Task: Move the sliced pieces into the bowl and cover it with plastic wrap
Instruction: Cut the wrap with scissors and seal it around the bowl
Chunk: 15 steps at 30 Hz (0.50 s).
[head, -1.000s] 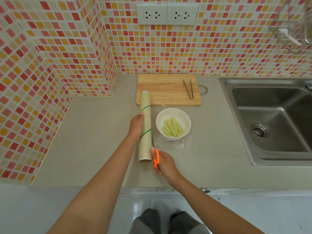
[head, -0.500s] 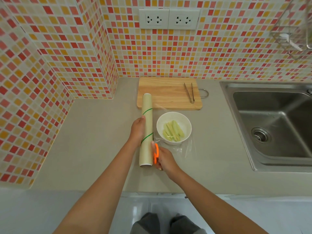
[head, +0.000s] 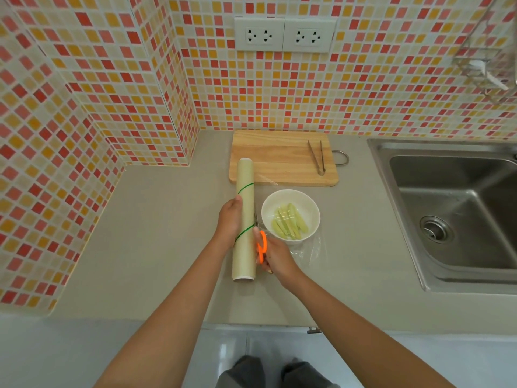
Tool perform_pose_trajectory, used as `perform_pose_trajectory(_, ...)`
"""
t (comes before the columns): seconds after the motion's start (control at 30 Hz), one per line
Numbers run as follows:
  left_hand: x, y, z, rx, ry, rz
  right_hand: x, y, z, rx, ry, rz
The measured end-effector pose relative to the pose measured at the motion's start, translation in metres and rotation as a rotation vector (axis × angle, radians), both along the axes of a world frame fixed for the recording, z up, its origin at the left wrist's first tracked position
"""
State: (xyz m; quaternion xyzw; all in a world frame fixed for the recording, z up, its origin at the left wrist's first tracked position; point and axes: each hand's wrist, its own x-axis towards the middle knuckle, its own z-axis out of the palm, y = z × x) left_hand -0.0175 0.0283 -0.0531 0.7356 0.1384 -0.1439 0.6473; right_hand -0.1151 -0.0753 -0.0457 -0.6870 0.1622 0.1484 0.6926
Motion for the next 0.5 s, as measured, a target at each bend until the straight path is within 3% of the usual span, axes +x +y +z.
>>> perform_pose_trajectory(0.5, -0.005, 0.0, 0.004, -0.044, -0.018, -0.02, 0.025, -0.003, 0.012, -0.054, 0.049, -0.025)
